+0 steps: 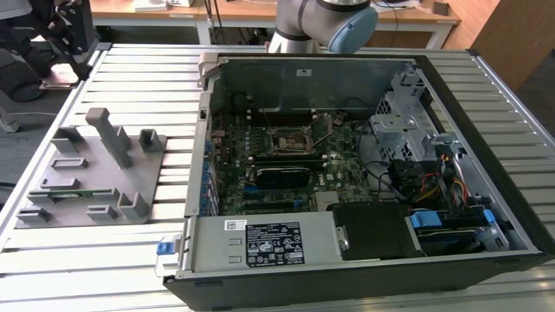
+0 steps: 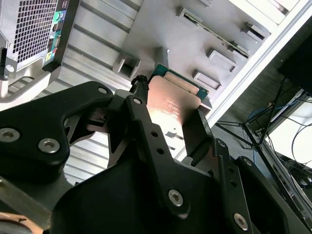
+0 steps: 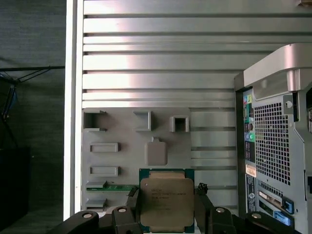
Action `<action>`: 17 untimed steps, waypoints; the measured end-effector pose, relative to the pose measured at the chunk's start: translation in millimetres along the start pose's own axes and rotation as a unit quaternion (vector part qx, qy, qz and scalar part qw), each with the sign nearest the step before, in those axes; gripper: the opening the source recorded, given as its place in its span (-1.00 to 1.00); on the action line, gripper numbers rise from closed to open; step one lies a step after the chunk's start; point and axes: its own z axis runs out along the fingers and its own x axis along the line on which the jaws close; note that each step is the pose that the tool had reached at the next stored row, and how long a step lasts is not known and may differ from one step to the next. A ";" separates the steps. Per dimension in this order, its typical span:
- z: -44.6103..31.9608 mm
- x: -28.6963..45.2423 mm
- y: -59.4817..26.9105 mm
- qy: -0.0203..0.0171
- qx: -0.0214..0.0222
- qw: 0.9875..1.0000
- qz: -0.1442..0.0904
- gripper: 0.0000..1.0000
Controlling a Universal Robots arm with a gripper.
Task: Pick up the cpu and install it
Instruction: 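Pick up the cpu and move it towards the insertion slot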
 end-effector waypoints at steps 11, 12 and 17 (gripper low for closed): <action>-0.1 -15.7 0.3 0.000 0.000 1.000 0.000 0.06; -0.1 -17.0 0.4 0.000 0.000 1.000 0.000 0.06; -0.1 -24.0 0.5 0.000 0.000 1.000 0.000 0.06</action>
